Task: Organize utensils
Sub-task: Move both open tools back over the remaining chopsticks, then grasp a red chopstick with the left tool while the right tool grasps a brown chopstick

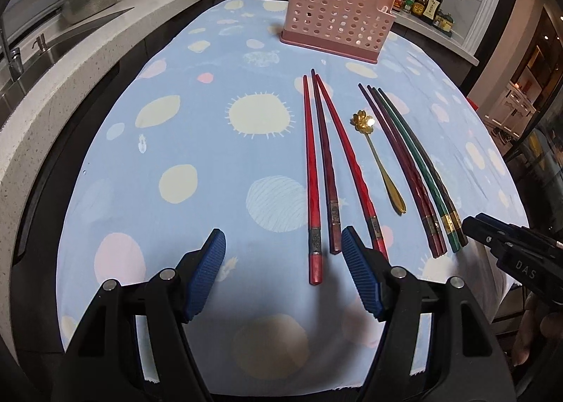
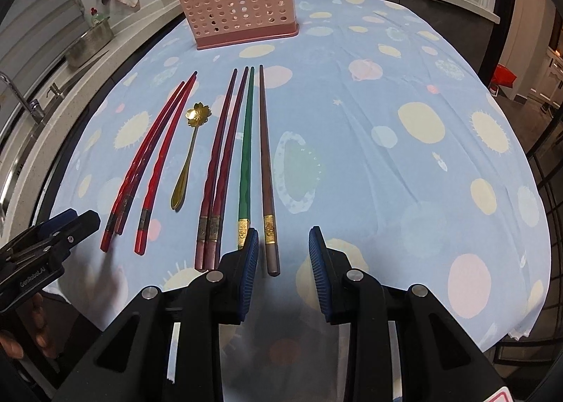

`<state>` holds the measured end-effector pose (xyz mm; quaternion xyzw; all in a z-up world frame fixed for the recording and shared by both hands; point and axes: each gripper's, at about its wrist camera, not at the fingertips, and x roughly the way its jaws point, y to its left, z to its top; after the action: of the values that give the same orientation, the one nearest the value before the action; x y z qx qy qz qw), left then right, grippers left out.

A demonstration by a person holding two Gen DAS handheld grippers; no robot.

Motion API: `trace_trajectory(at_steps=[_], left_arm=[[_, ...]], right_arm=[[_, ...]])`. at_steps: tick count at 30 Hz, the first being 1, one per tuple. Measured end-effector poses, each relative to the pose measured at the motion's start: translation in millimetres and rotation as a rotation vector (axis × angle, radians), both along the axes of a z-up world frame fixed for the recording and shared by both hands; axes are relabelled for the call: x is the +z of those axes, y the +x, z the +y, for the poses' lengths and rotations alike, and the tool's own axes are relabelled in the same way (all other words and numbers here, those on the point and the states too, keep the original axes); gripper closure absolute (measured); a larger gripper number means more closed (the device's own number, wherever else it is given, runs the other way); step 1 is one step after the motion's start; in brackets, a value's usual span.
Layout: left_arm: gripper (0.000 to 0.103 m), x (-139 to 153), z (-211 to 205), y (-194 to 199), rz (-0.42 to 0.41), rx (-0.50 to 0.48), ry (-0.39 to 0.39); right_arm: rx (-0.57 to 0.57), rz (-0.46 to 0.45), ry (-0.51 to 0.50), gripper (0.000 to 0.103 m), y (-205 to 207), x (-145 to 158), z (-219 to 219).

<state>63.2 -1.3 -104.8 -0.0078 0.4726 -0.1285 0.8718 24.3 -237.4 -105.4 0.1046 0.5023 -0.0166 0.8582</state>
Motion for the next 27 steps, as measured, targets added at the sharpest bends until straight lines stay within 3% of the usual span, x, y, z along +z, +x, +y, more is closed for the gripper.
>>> trace_trajectory(at_steps=[18, 27], left_arm=[[0.044, -15.8, -3.4, 6.8, 0.022, 0.0, 0.061], [0.05, -15.7, 2.0, 6.5, 0.02, 0.021, 0.045]], right_arm=[[0.014, 0.012, -0.005, 0.073, 5.6, -8.4, 3.3], [0.01, 0.01, -0.006, 0.076, 6.3, -10.3, 2.9]])
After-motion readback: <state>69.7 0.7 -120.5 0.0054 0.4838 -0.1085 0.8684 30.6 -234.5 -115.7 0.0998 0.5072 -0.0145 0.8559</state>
